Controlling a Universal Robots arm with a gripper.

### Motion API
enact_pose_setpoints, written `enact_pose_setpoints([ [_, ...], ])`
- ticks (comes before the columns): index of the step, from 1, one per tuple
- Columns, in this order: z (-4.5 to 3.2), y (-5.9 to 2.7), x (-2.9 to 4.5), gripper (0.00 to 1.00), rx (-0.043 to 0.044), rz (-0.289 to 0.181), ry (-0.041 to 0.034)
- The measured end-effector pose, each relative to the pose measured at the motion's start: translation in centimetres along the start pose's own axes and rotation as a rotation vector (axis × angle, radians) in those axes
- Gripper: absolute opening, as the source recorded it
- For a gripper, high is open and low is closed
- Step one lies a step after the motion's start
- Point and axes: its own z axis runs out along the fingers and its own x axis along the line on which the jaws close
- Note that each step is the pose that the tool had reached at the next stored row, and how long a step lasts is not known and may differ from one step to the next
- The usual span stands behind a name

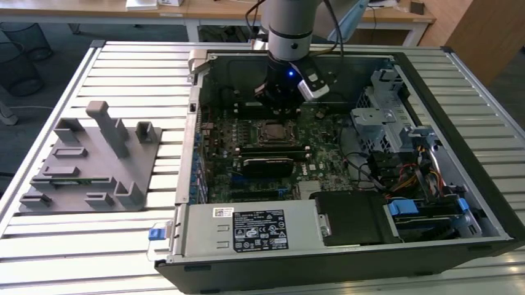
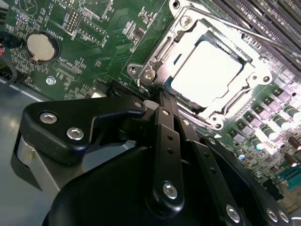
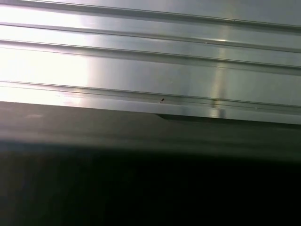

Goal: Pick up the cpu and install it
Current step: 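Install the first cpu locking lever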

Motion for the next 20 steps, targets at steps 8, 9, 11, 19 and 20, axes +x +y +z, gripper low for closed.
enact_pose_setpoints([
  [8, 0.14, -0.01, 0.00, 0.11, -0.0350, 0.001, -0.0020],
  [9, 0.14, -0.01, 0.00, 0.11, -0.0429, 0.001, -0.0024],
  [11, 0.14, 0.01, -0.01, 0.11, -0.0460, 0.001, -0.0031],
  [19, -1.03, -0.02, -0.03, 0.11, -0.0456, 0.001, -0.0030],
  [20, -1.05, -0.03, -0.03, 0.11, -0.0455, 0.001, -0.0031],
])
